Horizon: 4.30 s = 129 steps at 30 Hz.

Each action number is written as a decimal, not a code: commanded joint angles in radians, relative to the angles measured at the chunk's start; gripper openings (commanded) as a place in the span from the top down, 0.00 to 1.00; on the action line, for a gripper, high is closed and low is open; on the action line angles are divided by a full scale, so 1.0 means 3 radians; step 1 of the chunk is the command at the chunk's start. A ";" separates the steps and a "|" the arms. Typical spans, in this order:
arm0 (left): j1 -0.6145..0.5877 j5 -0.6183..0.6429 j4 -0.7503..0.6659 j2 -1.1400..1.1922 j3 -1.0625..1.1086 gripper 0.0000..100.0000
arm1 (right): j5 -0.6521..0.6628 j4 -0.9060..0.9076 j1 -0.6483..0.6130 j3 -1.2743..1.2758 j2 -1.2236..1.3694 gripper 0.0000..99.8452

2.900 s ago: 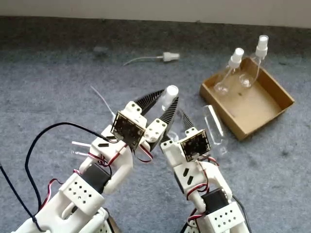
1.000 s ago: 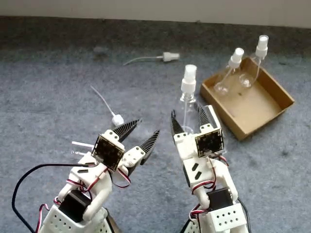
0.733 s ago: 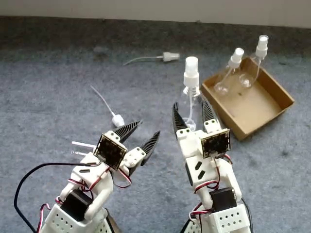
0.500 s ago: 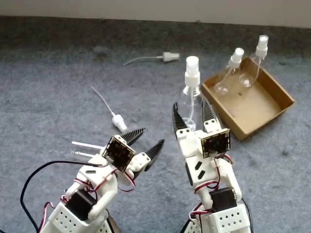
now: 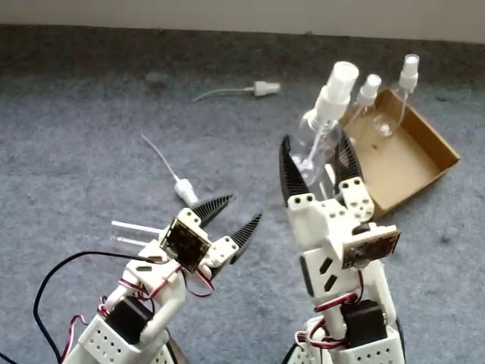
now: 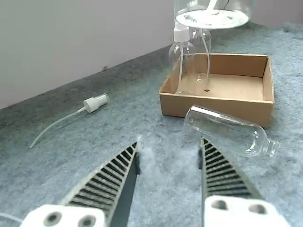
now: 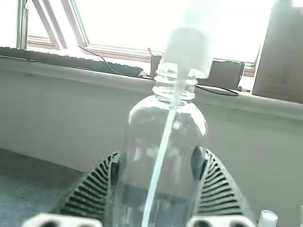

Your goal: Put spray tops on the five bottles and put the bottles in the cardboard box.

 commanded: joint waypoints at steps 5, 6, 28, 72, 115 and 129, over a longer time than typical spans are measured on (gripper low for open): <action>0.0079 0.0036 -0.0087 -0.0023 0.0069 0.85 | 0.0005 -0.0110 0.0033 -0.0013 -0.0120 0.93; 0.0074 0.0036 -0.0087 -0.0023 0.0069 0.85 | 0.0005 -0.0110 0.0028 -0.0084 -0.0187 0.93; 0.0074 0.0036 -0.0087 -0.0023 0.0069 0.85 | 0.0005 0.0867 0.0033 0.0136 -0.0591 0.93; -0.0586 0.0322 -0.0322 -0.0023 -0.0079 0.85 | 0.0000 0.0882 -0.0366 0.0171 -0.0591 0.93; 0.0033 0.0327 -0.1453 0.0013 -0.0688 0.99 | 0.0005 0.0867 -0.1015 0.0985 -0.0591 0.93; -0.0263 0.0322 -0.1463 0.0008 -0.0596 0.99 | 0.0005 0.0867 -0.1000 0.0985 -0.0591 0.93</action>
